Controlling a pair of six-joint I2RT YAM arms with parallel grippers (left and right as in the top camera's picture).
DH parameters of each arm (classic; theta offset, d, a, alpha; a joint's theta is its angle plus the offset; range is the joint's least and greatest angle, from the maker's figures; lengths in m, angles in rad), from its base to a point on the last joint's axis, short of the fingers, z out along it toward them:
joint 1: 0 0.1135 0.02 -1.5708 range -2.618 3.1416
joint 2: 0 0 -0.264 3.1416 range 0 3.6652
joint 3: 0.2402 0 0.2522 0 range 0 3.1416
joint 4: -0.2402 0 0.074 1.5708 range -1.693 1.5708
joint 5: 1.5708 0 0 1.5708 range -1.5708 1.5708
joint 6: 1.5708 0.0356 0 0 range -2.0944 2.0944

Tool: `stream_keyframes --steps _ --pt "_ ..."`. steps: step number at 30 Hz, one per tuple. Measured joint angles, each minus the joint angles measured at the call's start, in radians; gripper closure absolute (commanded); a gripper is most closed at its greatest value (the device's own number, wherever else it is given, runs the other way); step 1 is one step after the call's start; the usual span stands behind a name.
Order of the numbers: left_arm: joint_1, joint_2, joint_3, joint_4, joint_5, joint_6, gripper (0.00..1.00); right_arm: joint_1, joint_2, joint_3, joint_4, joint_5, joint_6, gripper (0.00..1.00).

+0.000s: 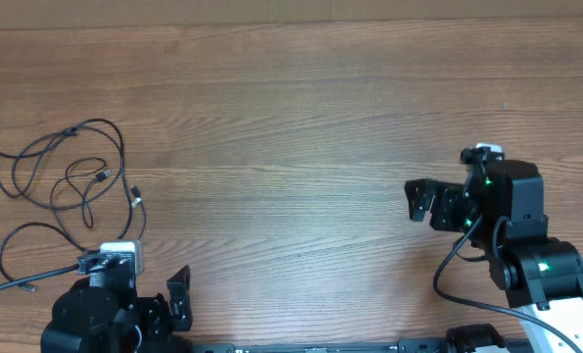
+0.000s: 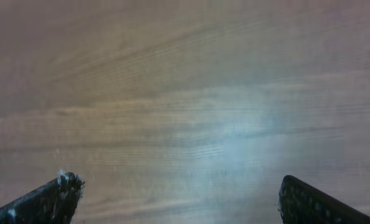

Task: Untangle cables

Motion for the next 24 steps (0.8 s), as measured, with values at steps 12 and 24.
stream_keyframes --steps 12,24 --pt "0.000 0.000 0.000 0.000 0.000 0.000 0.00 0.001 0.000 0.000 0.154 0.008 0.000 0.00" --pt "0.000 0.000 0.000 0.000 0.000 0.000 0.00 0.001 -0.121 0.000 0.206 0.113 0.000 0.00"
